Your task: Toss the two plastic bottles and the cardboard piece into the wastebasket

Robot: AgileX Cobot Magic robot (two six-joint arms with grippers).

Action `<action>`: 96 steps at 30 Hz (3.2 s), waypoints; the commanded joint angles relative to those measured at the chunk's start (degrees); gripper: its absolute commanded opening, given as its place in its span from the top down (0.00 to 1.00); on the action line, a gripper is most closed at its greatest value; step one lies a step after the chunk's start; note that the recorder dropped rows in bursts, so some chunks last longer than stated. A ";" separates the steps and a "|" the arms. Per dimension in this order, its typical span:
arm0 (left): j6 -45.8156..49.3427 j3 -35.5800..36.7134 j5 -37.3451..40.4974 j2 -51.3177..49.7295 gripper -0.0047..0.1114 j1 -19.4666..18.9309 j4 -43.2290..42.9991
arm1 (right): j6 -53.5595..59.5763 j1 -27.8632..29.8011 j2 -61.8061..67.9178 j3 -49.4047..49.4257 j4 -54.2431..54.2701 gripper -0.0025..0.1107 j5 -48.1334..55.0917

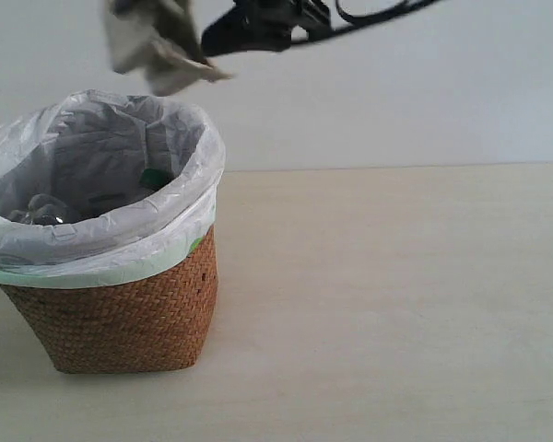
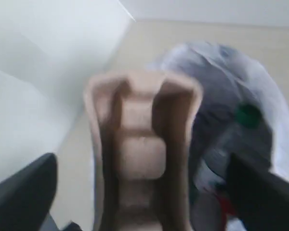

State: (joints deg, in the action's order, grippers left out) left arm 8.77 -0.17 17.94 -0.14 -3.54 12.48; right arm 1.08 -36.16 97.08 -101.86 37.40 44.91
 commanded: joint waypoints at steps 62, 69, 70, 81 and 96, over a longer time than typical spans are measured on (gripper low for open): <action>-0.50 0.17 -0.15 0.14 0.91 -0.19 -0.11 | -11.26 0.14 -88.17 71.08 -39.49 0.97 -18.15; -0.50 0.17 -0.15 0.14 0.91 -0.19 -0.11 | -11.26 0.14 -95.05 71.08 -39.49 0.97 -18.66; -0.50 0.17 -0.15 0.14 0.91 -0.19 -0.11 | -11.26 0.14 -95.15 71.08 -39.49 0.97 -18.55; -0.50 0.17 -0.15 0.14 0.91 -0.19 -0.11 | -11.26 15.87 -96.41 71.18 -39.49 0.97 -18.93; -0.50 0.17 -0.15 0.14 0.91 -0.19 -0.11 | -11.26 32.14 -96.41 71.18 -39.49 0.97 -18.93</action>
State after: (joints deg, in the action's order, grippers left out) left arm 8.77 -0.17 17.94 -0.14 -3.54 12.48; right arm -10.12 -4.41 0.91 -30.87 -1.66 26.47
